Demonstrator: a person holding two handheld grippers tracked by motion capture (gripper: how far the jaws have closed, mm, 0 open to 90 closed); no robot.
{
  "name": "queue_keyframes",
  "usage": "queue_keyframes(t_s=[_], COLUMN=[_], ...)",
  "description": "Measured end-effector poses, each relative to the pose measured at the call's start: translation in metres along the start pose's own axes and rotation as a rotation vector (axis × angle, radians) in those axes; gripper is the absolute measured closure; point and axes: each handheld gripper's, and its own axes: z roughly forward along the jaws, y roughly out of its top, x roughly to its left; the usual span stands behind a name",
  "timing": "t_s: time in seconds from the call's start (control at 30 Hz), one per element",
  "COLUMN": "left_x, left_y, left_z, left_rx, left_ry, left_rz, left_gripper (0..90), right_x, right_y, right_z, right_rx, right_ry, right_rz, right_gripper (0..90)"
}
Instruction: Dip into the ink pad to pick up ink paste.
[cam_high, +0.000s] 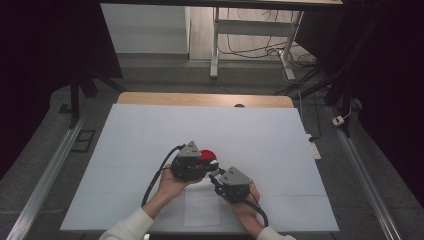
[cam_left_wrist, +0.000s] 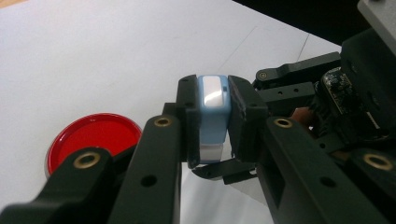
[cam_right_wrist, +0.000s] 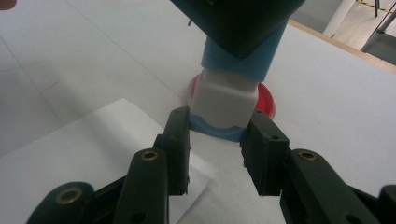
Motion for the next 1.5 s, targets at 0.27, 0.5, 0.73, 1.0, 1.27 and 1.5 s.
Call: queue_keyframes(t_s=[0.27,0.5,0.73,1.0,1.27,1.5], left_x=[-0.0015,-0.0022,-0.0026,-0.0042,-0.0044,-0.0035], left_y=[-0.0011,-0.0014,-0.0015,-0.0022,-0.0028,-0.0030], left_z=[0.0018,0.0015,0.0005,0.0030,0.0039,0.0024], left_rx=[-0.001,-0.017,-0.026,-0.025,-0.025,-0.030], left_ry=[0.012,0.023,0.029,0.031,0.032,0.033], left_rz=[0.003,0.000,0.001,0.004,-0.002,-0.011], left_gripper=[75.1,75.2,75.2,75.2,75.3,75.4], right_x=[0.0001,-0.0014,-0.0033,-0.0022,-0.0035,-0.0045], right_y=[-0.0003,0.0002,0.0006,0.0004,0.0003,0.0007], right_z=[0.0029,0.0029,0.0019,0.0031,0.0028,0.0017], right_rx=[-0.001,-0.002,-0.006,0.000,0.009,0.005], right_ry=[0.007,0.007,0.002,0.005,-0.007,-0.023], right_rz=[0.012,0.036,0.042,0.046,0.048,0.019], right_gripper=[62.5,63.1,64.0,62.7,63.8,64.7])
